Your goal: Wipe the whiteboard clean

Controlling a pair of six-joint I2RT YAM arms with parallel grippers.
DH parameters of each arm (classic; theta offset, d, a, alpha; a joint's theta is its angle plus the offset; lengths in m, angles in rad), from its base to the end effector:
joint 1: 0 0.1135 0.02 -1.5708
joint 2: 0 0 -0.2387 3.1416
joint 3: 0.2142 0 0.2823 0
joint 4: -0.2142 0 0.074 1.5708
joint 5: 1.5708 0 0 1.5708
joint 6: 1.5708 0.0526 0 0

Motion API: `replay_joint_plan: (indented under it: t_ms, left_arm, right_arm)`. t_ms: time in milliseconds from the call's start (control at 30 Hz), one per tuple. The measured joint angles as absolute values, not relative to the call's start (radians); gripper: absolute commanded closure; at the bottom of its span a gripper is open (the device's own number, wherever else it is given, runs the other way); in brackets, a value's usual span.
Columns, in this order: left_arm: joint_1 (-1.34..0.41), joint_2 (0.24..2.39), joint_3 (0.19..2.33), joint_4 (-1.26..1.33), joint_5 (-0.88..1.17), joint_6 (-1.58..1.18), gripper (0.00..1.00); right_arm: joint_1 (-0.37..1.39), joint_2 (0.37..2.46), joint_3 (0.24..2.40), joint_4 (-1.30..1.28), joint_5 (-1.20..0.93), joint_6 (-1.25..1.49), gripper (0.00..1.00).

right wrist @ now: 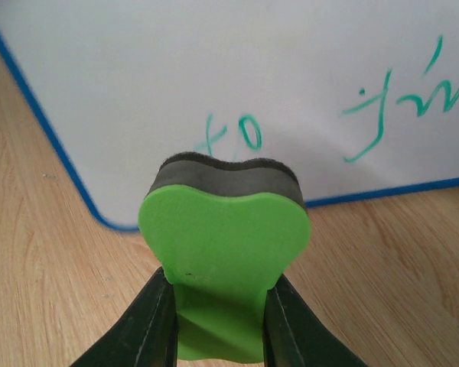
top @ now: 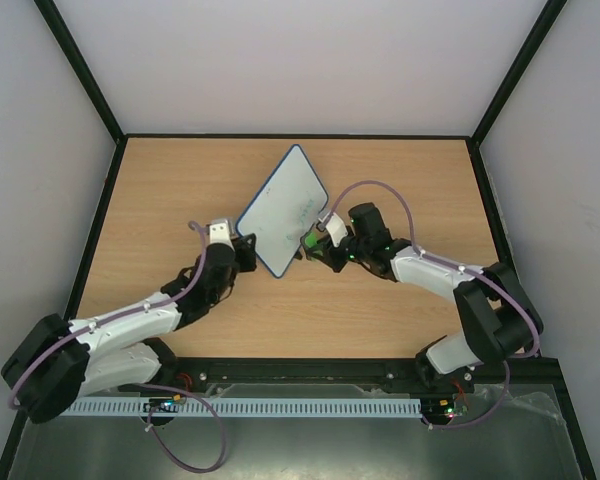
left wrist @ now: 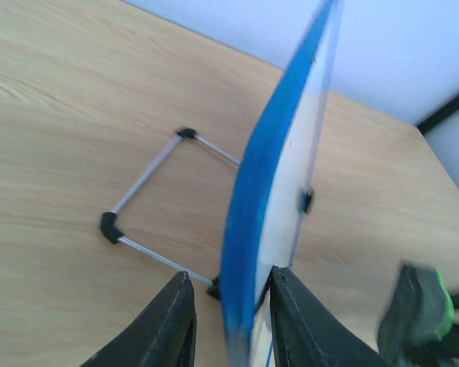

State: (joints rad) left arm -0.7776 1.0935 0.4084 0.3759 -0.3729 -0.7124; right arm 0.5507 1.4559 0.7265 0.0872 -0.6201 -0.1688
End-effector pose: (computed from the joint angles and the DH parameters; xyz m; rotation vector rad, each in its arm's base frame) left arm 0.2123 -0.1821 0.1600 -0.1993 1.9040 -0.6761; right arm 0.2668 0.1997 0.1416 -1.0988 1.9242 0.8962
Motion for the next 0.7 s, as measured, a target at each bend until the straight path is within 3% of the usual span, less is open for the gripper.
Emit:
replay_joint_plan:
  t_ms: [67, 200, 267, 700]
  left_arm:
    - [-0.710, 1.085, 0.408, 0.383, -0.348, -0.696, 0.70]
    - [-0.582, 1.072, 0.408, 0.391, -0.282, -0.653, 0.49]
    - [-0.561, 1.071, 0.407, 0.402, -0.243, -0.635, 0.47]
    - [-0.560, 1.162, 0.300, 0.625, -0.078, -0.593, 0.75]
  right_arm:
    - [0.556, 1.470, 0.727, 0.095, -0.620, -0.167, 0.98]
    - [0.570, 1.501, 0.727, 0.117, -0.620, -0.158, 0.98]
    - [0.579, 1.512, 0.727, 0.126, -0.619, -0.154, 0.98]
    - [0.681, 1.647, 0.796, 0.300, -0.509, -0.117, 0.98]
